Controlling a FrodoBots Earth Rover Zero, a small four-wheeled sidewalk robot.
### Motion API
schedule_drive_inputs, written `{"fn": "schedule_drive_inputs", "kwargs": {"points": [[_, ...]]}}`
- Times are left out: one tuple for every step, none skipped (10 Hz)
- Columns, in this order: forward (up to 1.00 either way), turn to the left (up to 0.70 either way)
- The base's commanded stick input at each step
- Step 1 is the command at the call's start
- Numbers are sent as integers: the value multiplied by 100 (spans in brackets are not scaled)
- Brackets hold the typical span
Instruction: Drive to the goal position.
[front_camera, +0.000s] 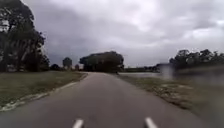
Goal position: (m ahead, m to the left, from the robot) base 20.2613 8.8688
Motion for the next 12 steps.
{"fn": "schedule_drive_inputs", "kwargs": {"points": [[84, 3], [84, 3], [84, 3], [84, 3], [84, 3], [84, 3], [84, 3], [84, 3], [84, 3], [84, 3], [84, 3], [84, 3]]}}
